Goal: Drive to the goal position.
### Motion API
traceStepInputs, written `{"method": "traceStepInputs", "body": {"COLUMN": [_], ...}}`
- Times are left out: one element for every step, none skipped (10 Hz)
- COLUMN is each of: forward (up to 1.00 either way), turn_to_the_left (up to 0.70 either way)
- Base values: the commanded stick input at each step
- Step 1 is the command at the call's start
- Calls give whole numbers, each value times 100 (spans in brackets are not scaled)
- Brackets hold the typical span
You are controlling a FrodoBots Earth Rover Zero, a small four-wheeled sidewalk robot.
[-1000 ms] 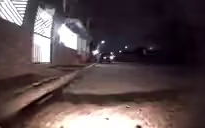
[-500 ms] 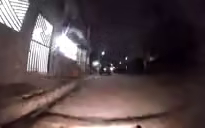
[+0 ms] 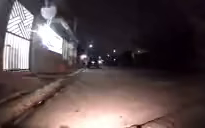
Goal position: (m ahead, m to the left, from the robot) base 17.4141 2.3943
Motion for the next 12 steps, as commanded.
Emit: {"method": "traceStepInputs", "body": {"forward": [70,70,70,70,70,70,70,70,70,70,70,70], "turn_to_the_left": [0,0,0,0,0,0,0,0,0,0,0,0]}}
